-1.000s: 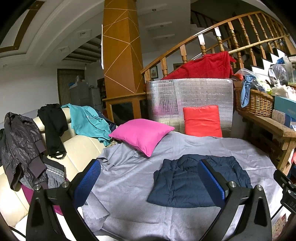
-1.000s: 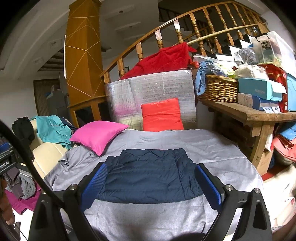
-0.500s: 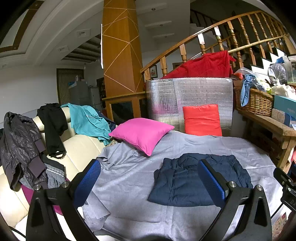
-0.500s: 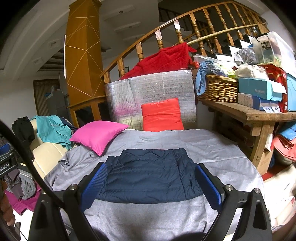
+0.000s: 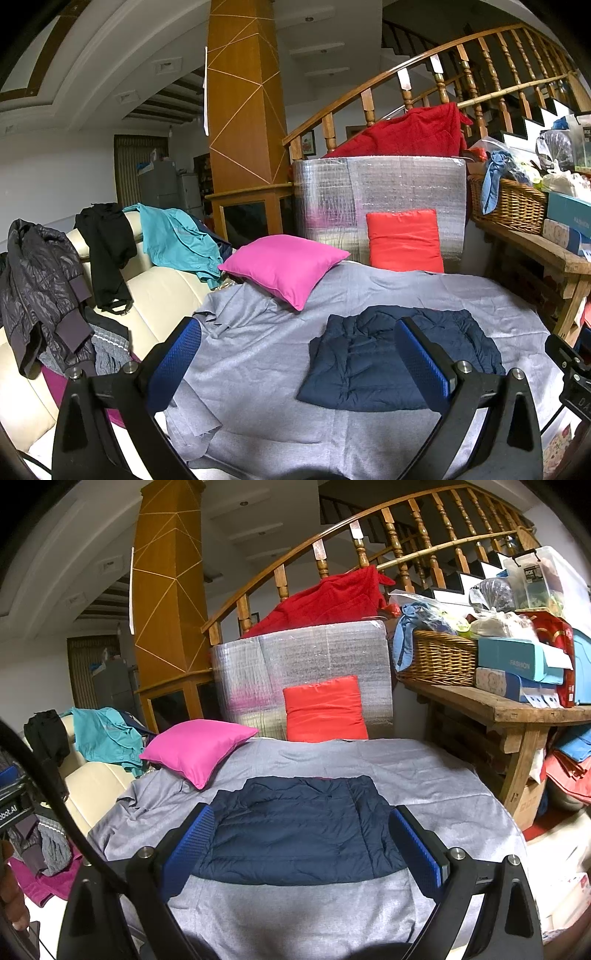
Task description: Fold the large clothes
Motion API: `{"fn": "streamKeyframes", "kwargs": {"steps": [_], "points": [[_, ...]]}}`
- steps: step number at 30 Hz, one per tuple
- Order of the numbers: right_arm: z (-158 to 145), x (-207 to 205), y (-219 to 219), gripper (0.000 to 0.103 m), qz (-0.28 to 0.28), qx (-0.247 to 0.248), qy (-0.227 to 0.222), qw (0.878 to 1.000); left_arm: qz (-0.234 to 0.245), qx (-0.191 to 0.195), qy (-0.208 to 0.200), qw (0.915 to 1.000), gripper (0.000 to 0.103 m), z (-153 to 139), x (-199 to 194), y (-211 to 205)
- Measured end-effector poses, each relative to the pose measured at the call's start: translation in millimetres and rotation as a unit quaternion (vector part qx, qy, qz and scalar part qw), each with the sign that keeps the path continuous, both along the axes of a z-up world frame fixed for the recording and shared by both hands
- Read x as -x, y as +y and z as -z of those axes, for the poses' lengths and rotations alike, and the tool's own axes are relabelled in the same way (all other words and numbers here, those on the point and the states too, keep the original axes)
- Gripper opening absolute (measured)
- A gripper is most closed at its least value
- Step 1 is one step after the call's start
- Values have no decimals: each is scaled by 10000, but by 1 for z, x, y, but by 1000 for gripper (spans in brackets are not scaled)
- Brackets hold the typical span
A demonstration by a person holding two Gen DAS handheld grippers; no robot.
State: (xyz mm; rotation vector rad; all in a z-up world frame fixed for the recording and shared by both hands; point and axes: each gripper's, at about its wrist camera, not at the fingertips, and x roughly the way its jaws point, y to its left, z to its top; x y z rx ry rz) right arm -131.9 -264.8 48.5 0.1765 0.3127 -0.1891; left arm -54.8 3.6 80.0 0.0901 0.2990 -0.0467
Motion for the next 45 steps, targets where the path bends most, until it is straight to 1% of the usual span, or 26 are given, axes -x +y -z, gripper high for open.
{"fn": "streamKeyframes", "kwargs": {"steps": [25, 33, 38, 42, 45], "points": [[0, -2, 3, 97, 15, 40, -37, 10000, -52, 109, -13, 9999, 103, -1, 0, 7], [-1, -3, 3, 97, 14, 68, -49, 10000, -13, 235, 61, 9997, 103, -4, -3, 13], [-6, -1, 6, 97, 75, 138, -15, 9999, 64, 356, -34, 9993, 103, -9, 2, 17], [-11, 1, 10, 97, 83, 126, -28, 9999, 70, 338, -82, 9994, 103, -13, 4, 15], [-13, -1, 9, 97, 62, 117, -41, 9999, 62, 315, -47, 9995, 103, -14, 1, 11]]}}
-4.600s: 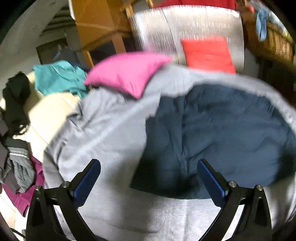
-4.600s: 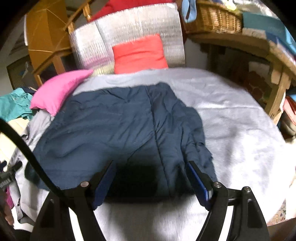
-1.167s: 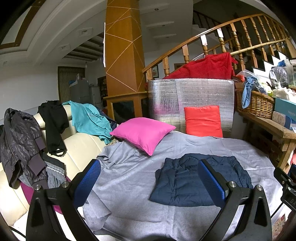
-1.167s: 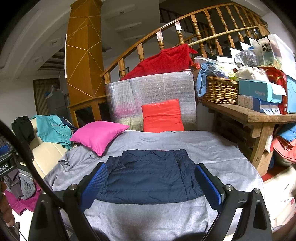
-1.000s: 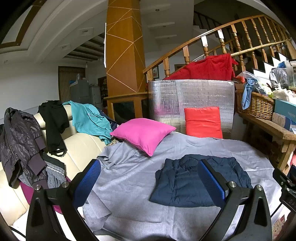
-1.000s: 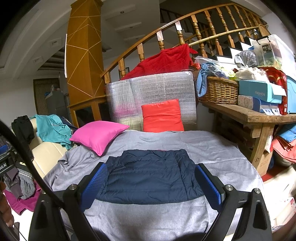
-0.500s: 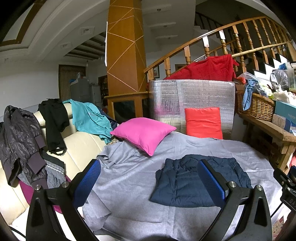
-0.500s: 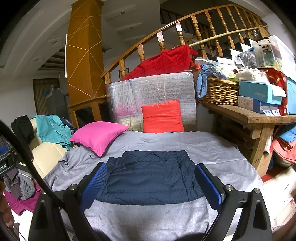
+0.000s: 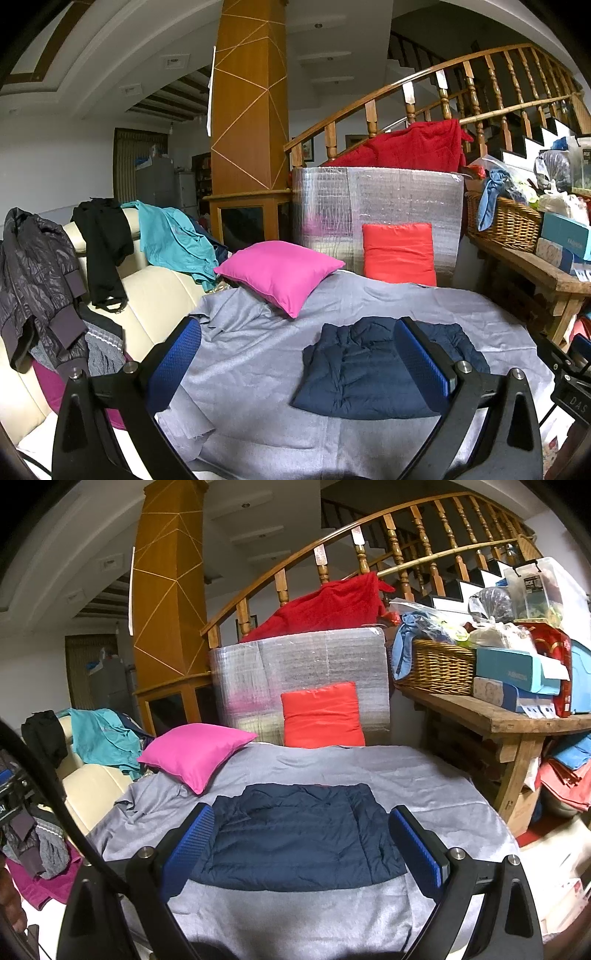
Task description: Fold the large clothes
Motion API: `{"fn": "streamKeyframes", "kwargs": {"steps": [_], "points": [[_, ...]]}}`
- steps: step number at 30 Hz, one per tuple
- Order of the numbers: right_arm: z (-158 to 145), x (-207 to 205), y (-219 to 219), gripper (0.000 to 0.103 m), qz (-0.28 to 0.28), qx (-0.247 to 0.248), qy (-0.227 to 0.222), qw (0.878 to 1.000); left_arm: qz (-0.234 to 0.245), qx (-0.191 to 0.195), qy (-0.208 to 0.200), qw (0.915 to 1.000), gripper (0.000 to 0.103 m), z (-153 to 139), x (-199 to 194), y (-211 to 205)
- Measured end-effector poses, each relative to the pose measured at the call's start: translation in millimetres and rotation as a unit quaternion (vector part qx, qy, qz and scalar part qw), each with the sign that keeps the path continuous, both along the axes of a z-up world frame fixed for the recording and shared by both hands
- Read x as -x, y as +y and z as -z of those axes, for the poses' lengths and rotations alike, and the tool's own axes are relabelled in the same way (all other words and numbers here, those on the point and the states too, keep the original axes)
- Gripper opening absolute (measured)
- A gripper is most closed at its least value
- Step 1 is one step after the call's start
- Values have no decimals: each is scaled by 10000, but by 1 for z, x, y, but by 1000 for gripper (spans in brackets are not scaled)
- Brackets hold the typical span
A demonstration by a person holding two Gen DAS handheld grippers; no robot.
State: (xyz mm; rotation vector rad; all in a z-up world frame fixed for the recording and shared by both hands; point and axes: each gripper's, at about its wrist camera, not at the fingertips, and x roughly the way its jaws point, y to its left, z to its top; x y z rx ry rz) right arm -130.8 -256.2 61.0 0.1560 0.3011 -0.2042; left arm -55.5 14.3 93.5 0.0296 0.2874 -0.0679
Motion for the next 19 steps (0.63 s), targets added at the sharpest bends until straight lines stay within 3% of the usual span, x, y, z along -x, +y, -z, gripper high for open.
{"fn": "streamKeyframes", "kwargs": {"steps": [13, 16, 19], "points": [[18, -44, -30, 97, 95, -167, 294, 9994, 226, -18, 412, 9989, 103, 17, -54, -34], [24, -68, -50, 97, 138, -222, 429, 9987, 411, 125, 486, 9979, 103, 26, -83, -37], [33, -93, -87, 99, 386, -330, 526, 9973, 192, 416, 634, 9969, 103, 42, -128, -27]]}}
